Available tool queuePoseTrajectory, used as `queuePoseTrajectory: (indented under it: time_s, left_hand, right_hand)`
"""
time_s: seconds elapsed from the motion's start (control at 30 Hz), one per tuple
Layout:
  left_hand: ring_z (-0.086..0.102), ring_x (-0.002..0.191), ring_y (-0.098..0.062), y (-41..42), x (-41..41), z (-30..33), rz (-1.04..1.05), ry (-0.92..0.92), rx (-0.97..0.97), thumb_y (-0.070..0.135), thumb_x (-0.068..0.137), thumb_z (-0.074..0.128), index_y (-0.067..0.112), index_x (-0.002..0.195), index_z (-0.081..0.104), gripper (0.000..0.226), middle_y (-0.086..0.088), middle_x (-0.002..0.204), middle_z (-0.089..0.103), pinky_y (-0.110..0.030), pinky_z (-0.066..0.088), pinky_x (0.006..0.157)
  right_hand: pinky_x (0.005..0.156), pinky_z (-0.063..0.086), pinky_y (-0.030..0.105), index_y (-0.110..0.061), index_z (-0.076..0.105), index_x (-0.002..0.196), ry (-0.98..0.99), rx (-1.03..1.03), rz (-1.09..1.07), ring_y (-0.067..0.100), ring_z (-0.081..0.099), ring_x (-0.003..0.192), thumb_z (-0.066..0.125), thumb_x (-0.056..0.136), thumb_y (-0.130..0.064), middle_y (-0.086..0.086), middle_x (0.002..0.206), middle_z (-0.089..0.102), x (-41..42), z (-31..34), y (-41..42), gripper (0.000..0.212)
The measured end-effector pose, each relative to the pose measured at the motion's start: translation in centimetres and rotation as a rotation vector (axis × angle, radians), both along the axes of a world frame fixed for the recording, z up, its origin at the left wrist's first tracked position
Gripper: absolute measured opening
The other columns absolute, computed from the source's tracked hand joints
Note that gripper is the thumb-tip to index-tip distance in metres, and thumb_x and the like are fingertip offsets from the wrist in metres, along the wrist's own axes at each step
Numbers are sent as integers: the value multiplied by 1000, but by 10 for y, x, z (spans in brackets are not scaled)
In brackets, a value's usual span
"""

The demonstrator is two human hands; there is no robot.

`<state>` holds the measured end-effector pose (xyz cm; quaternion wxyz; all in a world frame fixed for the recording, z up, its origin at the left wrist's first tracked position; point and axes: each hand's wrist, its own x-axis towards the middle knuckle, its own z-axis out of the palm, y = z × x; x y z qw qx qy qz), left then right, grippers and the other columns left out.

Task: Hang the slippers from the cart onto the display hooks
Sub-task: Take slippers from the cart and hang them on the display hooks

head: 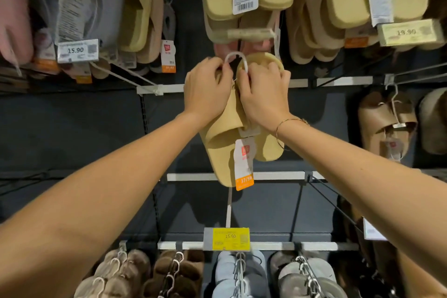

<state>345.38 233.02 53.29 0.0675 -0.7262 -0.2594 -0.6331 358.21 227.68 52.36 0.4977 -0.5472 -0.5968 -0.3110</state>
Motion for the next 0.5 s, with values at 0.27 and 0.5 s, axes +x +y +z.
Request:
queuePoseTrajectory:
  time_s: [0.27,0.5]
  left_hand:
    - [57,76,-12,12,-5,16,-8,-16,18,30,100,44,20,81,60,27,9,80,59,-48,50,77]
    - [63,94,-11,19,5,17,-66,33,21,34,96,45,21,104,72,31,7,104,70,-44,53,86]
  right_hand:
    - [83,28,38,-23,54,79,38,54,-14,19,48,92,32,103,-35,-6,82,55,-8,11,18,35]
    - [90,32,42,-19,62,78,71,46,-46,21,49,99,35,98,-31,-3,90,63,6,10,26,36]
